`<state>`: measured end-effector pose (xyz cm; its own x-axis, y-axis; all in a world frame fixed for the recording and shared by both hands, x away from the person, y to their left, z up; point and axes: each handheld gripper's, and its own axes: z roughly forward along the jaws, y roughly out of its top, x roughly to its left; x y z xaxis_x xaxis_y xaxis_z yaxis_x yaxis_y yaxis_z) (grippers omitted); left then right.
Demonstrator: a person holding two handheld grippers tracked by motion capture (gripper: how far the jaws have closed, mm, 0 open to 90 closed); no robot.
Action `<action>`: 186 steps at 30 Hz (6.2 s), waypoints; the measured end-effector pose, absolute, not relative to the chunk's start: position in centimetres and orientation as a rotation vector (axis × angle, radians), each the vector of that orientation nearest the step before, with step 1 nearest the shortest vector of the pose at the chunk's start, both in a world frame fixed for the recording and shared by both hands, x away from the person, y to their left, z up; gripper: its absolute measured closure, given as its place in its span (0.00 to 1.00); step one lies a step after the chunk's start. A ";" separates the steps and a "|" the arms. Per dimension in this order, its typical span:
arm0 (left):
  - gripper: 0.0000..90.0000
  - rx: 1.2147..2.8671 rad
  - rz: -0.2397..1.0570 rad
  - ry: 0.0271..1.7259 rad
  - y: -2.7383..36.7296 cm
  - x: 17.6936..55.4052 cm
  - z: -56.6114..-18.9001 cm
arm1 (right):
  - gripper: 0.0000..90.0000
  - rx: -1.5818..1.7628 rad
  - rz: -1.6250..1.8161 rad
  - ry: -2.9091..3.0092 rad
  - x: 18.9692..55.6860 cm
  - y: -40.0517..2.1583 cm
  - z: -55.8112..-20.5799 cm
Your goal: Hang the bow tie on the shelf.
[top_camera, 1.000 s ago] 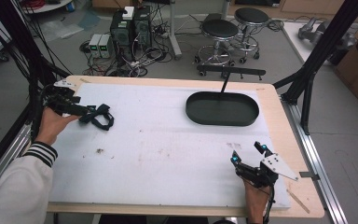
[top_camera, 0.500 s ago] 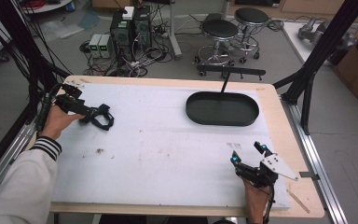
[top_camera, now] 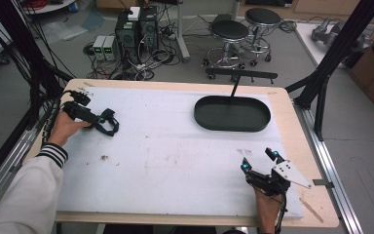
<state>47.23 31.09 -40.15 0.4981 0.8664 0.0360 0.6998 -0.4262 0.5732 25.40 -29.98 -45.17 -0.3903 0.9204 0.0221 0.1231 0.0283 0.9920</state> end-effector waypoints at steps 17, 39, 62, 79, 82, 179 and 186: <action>0.48 2.314 0.491 1.319 30.6 47.8 -41.4 | 0.09 1.072 1.443 1.600 25.4 -30.0 -45.2; 0.74 2.301 0.475 1.365 30.5 48.1 -41.8 | 0.09 1.070 1.455 1.589 25.3 -30.2 -45.2; 0.83 2.238 0.502 1.379 29.6 47.4 -40.6 | 0.09 1.069 1.460 1.584 25.3 -30.2 -45.2; 0.83 1.969 0.662 1.191 29.3 44.8 -38.5 | 0.09 1.067 1.461 1.582 25.2 -30.2 -45.2; 0.83 1.883 0.663 1.147 29.0 44.2 -37.4 | 0.09 1.067 1.458 1.583 25.2 -30.2 -45.2; 0.84 1.764 0.521 0.582 -0.4 43.5 -26.1 | 0.09 1.081 1.488 1.566 25.2 -30.4 -45.3; 0.84 1.773 0.541 0.616 -1.2 45.3 -25.8 | 0.09 1.081 1.491 1.564 25.3 -30.4 -45.3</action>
<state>45.31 -1.17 -25.75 0.7582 0.6499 0.0529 0.1362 -0.2371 0.9619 25.25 -30.45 -45.27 -0.3983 0.9157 0.0535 0.0968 -0.0161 0.9952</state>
